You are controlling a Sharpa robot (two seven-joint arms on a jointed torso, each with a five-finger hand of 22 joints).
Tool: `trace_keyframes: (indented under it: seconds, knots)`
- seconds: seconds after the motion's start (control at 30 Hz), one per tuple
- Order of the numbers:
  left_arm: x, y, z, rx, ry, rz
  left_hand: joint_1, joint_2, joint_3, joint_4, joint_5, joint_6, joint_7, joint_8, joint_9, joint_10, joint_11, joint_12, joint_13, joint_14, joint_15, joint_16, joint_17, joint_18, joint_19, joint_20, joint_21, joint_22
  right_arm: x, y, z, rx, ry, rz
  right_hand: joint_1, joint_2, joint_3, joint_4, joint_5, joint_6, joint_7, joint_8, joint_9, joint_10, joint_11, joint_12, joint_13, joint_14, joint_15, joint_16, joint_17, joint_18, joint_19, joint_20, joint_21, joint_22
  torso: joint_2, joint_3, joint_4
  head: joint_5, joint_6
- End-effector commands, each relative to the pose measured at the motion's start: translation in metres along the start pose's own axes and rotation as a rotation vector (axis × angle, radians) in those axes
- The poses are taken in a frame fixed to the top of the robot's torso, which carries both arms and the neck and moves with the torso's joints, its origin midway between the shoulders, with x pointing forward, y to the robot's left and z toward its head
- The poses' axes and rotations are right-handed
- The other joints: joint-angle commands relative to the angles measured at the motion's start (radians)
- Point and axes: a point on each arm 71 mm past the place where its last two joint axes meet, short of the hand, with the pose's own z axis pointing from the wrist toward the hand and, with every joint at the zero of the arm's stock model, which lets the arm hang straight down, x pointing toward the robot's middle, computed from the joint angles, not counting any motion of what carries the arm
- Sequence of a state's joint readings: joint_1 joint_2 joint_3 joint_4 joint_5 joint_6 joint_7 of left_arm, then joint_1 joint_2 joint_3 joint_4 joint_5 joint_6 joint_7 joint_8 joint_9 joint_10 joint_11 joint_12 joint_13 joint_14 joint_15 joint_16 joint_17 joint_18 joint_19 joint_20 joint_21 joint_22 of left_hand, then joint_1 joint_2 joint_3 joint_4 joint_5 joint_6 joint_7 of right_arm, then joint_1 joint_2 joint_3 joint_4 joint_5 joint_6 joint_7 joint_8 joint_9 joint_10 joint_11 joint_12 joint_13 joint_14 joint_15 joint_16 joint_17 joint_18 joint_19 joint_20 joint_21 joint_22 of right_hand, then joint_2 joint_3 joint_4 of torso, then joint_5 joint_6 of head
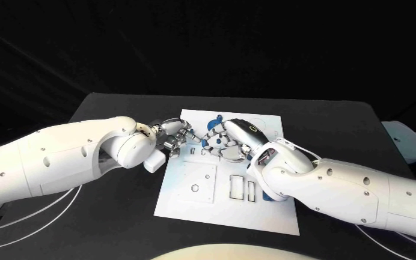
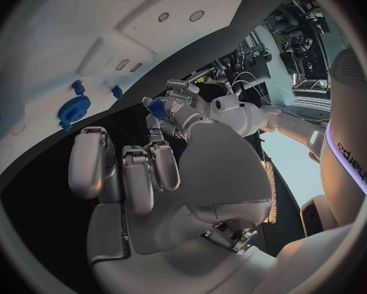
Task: Assemble the parts on the task board
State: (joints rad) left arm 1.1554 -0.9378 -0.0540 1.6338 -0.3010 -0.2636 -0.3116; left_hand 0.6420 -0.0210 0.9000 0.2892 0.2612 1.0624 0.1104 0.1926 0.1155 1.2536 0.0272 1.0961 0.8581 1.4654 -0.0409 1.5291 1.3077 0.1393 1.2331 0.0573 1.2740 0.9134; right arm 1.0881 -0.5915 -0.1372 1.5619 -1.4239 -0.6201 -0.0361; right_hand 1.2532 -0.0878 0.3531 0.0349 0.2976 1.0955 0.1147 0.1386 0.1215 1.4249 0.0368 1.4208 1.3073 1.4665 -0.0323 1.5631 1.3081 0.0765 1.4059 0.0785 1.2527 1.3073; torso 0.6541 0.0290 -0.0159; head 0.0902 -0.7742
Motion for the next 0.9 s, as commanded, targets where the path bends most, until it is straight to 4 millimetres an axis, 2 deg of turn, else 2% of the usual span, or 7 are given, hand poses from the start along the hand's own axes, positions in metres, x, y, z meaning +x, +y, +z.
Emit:
trace_keyframes:
  seconds: [0.03, 0.27, 0.47, 0.63, 0.9]
  knots:
    - [0.003, -0.002, 0.000, 0.011, 0.013, -0.080, 0.000, -0.006, 0.007, 0.000, -0.001, -0.006, 0.001, -0.006, -0.001, 0.004, 0.004, 0.002, 0.001, 0.081, 0.006, -0.001, 0.174, -0.015, -0.005, 0.004, 0.002, 0.002, -0.005, 0.006, -0.002, -0.043, -0.067, 0.018, 0.001, 0.001, -0.006, -0.002, -0.004, 0.008, 0.000, 0.004, 0.001, -0.002, -0.001, -0.002, 0.072, 0.103, 0.004, 0.004, 0.256, -0.008, 0.002, 0.002, 0.004, 0.108, 0.001, 0.0009, -0.0001, 0.000, -0.001]
    - [0.010, -0.003, 0.001, 0.017, 0.068, -0.127, 0.001, -0.006, 0.007, 0.000, -0.001, -0.006, 0.001, -0.006, -0.002, 0.006, 0.004, 0.005, 0.005, 0.082, 0.006, 0.000, 0.175, -0.015, -0.004, 0.004, 0.002, 0.002, -0.008, 0.009, -0.006, -0.059, -0.090, 0.035, 0.001, 0.000, -0.007, -0.002, -0.003, 0.008, 0.000, 0.004, 0.001, -0.001, -0.001, -0.001, 0.073, 0.103, 0.004, 0.005, 0.258, -0.008, 0.003, 0.002, 0.007, 0.109, 0.000, -0.0003, 0.0016, 0.000, 0.000]
    - [0.018, -0.006, 0.002, 0.037, 0.139, -0.186, 0.001, 0.001, 0.019, -0.001, -0.001, 0.010, -0.003, -0.002, 0.000, 0.033, 0.001, 0.037, 0.050, 0.088, 0.005, 0.011, 0.198, -0.017, 0.004, 0.006, 0.010, 0.017, -0.009, 0.013, -0.006, -0.081, -0.108, 0.045, 0.001, 0.000, -0.007, -0.002, -0.003, 0.008, 0.000, 0.004, 0.001, -0.001, -0.001, -0.001, 0.073, 0.103, 0.004, 0.005, 0.258, -0.008, 0.003, 0.002, 0.007, 0.109, 0.000, 0.0003, 0.0013, 0.001, -0.001]
    - [0.025, -0.009, 0.002, 0.053, 0.203, -0.199, 0.001, 0.012, 0.026, -0.001, -0.001, 0.026, -0.008, 0.001, 0.001, 0.053, -0.003, 0.058, 0.082, 0.093, 0.002, 0.020, 0.216, -0.021, 0.018, 0.005, 0.024, 0.042, -0.010, 0.015, -0.006, -0.100, -0.119, 0.047, 0.002, -0.002, -0.010, -0.003, -0.001, 0.008, -0.001, 0.005, 0.001, -0.001, -0.001, -0.001, 0.072, 0.103, 0.003, 0.006, 0.259, -0.009, 0.005, 0.002, 0.010, 0.111, 0.000, -0.0007, 0.0023, -0.002, 0.000]
    - [0.029, -0.011, 0.002, 0.065, 0.232, -0.213, 0.000, 0.018, 0.029, -0.001, -0.001, 0.031, -0.010, 0.002, 0.001, 0.058, -0.005, 0.061, 0.087, 0.094, 0.001, 0.021, 0.218, -0.022, 0.021, 0.004, 0.027, 0.046, -0.012, 0.019, -0.007, -0.126, -0.142, 0.042, 0.002, -0.002, -0.010, -0.003, -0.001, 0.008, -0.001, 0.005, 0.001, -0.001, -0.001, -0.001, 0.072, 0.103, 0.003, 0.006, 0.259, -0.009, 0.005, 0.002, 0.010, 0.111, 0.000, 0.0000, 0.0016, -0.003, 0.001]
